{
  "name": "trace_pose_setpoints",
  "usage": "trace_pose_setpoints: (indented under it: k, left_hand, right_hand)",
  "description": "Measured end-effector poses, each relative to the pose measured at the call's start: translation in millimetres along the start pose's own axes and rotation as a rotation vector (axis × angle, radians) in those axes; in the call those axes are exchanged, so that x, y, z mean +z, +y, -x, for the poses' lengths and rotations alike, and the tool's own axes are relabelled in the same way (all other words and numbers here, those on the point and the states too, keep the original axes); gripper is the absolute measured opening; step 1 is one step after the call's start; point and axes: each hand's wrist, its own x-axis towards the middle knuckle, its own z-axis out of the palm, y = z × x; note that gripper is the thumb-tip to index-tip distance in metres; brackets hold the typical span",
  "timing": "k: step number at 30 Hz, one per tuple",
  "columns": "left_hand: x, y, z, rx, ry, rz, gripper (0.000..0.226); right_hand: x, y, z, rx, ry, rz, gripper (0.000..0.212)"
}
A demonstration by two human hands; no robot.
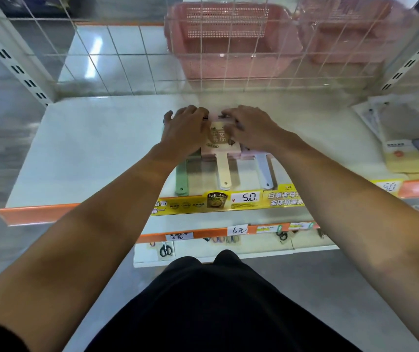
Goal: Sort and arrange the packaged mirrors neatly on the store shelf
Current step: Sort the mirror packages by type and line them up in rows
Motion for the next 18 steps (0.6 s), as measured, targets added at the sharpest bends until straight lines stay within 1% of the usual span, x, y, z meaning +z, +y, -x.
trace_pose_setpoints:
  k: [4, 13, 18]
  left_hand:
    - [4.1, -1.5, -1.2, 0.007, 0.000, 0.005, 0.037]
    - [7.3, -3.2, -2.1, 0.019, 0.001, 0.021, 0.037]
    - [7.3, -3.4, -0.8, 0.041, 0.028, 0.025, 0.037]
  right_hand:
    - [2.4, 4.1, -1.9, -0.024, -0.008, -0.009, 0.047]
    - [6.4, 6.3, -3.5, -0.015, -0.042, -0.024, 0.048]
    - [6.2, 5.7, -1.0, -0.022, -0.035, -0.032, 0.049]
